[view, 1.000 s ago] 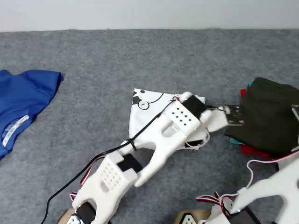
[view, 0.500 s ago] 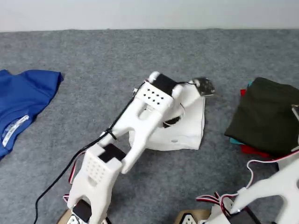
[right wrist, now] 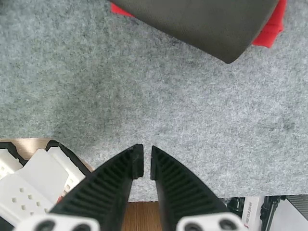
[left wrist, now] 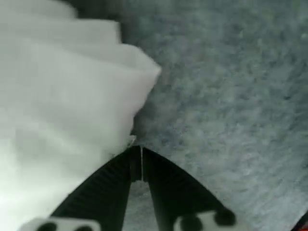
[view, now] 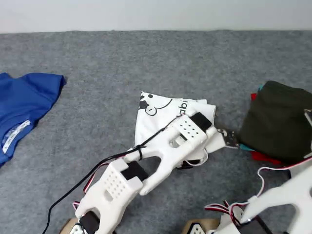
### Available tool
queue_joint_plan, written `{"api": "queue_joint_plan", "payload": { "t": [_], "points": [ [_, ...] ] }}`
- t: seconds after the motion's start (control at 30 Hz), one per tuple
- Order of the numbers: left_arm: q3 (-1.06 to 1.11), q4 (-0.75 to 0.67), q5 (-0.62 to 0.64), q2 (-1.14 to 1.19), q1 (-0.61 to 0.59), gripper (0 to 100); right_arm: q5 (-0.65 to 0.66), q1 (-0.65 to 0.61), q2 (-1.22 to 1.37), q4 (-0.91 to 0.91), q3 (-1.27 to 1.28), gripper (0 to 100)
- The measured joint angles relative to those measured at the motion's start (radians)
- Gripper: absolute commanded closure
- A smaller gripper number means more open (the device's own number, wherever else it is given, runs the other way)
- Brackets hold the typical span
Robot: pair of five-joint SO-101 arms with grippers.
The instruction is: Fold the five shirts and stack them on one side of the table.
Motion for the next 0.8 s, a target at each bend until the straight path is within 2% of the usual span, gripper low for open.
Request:
{"api": "queue_joint_plan", "payload": {
  "t": [0.47,0.63,0.8],
  "points": [
    [-0.325,0.023,0.023,-0.077,-0.166,99,-0.009,-0.029,0.000,0.000,0.000,95.5],
    [-0.365,0.026,0.164,-0.127,-0.255,99,-0.138,-0.172,0.000,0.000,0.000,95.5],
    [-0.316,0.026,0.193,-0.292,-0.351,99,-0.321,-0.382,0.000,0.000,0.000,95.4]
  ]
}}
